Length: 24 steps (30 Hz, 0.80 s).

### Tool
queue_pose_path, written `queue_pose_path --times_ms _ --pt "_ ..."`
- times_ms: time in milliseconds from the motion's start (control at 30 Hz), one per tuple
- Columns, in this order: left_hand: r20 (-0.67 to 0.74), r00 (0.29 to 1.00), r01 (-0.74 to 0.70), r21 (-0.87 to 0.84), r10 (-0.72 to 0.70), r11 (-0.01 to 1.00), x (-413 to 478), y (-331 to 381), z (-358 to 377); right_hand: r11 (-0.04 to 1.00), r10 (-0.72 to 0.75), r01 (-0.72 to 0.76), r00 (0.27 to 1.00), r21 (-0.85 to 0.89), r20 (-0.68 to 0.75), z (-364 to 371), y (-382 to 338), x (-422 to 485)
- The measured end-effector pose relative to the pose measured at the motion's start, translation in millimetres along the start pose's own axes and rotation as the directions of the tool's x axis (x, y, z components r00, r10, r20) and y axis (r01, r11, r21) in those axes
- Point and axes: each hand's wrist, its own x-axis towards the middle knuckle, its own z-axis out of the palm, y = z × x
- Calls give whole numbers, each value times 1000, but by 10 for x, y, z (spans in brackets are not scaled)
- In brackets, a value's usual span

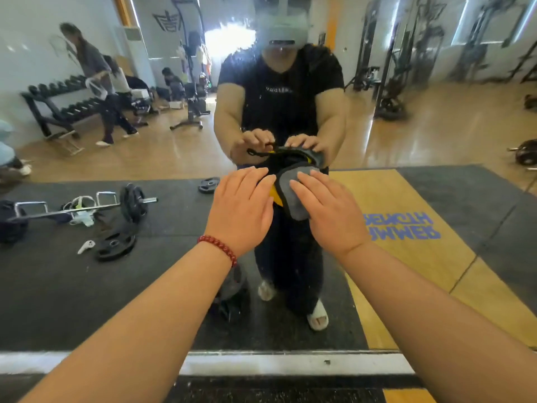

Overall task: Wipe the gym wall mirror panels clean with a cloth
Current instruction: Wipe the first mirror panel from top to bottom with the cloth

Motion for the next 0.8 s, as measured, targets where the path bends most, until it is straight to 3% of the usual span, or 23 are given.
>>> queue_pose_path --times_ms 300,467,633,800 --pt "-138 987 -77 56 84 995 1116 -329 -471 987 -132 105 961 -122 -243 -441 414 1219" --pt "-288 945 -128 118 157 985 1747 -499 -779 962 -248 178 886 -205 -391 -747 594 1899" --pt "-383 901 -146 173 204 974 2306 -693 -1060 930 -340 227 827 -288 -448 -1053 815 2482" --pt "-463 852 -132 263 245 956 2746 -911 -1352 882 -453 279 721 -379 -524 -1269 1018 3081"
